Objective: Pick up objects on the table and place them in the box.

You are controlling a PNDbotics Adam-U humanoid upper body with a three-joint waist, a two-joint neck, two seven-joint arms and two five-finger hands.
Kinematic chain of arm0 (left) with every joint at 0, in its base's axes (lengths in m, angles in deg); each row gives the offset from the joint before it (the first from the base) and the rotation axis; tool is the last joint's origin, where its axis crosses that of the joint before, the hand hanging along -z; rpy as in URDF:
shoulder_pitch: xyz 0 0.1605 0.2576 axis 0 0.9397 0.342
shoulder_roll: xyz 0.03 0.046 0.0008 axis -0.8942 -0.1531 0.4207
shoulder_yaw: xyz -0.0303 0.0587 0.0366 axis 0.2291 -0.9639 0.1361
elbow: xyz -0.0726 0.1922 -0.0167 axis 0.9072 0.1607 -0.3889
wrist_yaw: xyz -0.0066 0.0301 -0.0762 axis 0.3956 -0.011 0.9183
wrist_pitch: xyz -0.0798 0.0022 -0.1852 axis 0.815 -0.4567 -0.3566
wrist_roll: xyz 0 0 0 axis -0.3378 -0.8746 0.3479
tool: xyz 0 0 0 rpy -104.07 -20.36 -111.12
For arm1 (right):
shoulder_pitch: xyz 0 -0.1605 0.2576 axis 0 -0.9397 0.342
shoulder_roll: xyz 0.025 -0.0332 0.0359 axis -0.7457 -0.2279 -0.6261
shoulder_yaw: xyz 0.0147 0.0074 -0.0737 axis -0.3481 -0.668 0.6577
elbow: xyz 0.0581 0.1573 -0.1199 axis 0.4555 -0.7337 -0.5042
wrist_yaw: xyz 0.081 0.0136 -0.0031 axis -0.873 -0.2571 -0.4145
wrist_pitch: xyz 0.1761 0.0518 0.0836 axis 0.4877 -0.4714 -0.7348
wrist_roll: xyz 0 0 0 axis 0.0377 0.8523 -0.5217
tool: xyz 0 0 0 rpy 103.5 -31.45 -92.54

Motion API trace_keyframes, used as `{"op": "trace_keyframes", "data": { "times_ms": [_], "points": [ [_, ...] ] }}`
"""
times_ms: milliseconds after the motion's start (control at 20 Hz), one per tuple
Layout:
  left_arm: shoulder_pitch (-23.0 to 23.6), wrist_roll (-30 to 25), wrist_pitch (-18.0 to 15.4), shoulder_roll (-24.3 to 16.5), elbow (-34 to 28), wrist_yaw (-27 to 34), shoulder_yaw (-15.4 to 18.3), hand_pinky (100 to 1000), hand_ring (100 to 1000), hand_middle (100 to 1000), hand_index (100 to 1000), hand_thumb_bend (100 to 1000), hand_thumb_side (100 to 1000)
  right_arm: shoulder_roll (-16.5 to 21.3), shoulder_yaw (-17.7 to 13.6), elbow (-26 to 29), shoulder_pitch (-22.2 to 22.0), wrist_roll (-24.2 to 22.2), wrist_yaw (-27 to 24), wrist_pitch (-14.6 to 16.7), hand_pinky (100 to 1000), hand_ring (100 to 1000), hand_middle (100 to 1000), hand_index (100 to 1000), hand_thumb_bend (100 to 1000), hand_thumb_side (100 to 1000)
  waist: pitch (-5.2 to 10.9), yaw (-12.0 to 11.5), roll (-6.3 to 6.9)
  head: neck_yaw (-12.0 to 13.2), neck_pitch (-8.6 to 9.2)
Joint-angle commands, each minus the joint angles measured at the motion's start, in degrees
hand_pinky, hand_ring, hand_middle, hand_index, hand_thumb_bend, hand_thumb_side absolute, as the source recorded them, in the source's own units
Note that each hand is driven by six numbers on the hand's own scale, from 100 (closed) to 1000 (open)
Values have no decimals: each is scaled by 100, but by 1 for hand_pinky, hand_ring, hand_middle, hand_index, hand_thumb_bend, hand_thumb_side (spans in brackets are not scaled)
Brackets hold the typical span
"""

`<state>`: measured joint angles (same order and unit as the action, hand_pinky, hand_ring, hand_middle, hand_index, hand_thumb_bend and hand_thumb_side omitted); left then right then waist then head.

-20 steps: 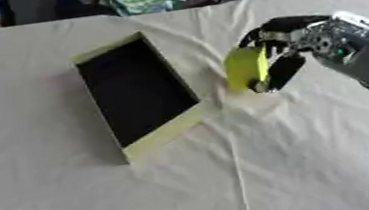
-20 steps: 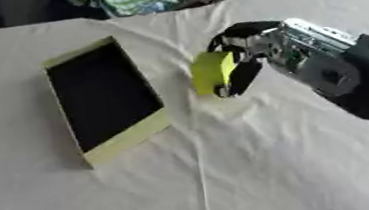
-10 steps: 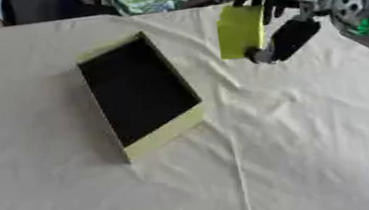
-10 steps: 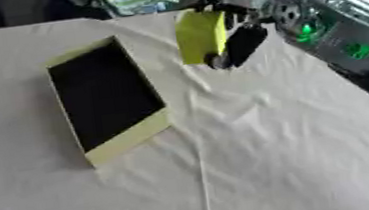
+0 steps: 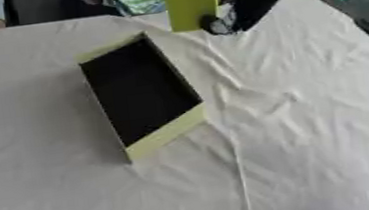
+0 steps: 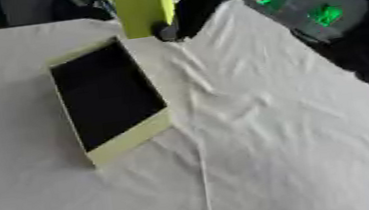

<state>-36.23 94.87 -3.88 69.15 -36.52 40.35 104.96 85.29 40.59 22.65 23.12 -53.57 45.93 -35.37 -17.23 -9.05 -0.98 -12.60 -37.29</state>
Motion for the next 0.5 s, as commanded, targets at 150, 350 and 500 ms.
{"op": "trace_keyframes", "data": {
  "times_ms": [150,350,500],
  "points": [
    [-76,-22,-23,-84,-114,9,-20,653,549,551,715,100,804,-536,143,-578,341,-352,283,-107,726,667,415,756,100,209,180,-51,-17,-45,-40],
    [-109,-44,-29,-59,-114,32,-35,653,549,551,715,100,804,-911,231,-941,433,-278,419,-1,725,665,415,755,100,226,147,-109,-3,-56,-13],
    [-127,-61,-28,-37,-114,49,-43,653,550,551,715,100,804,-1181,305,-1211,464,-214,533,89,724,667,416,754,100,233,124,-150,3,-66,11]
  ]
}}
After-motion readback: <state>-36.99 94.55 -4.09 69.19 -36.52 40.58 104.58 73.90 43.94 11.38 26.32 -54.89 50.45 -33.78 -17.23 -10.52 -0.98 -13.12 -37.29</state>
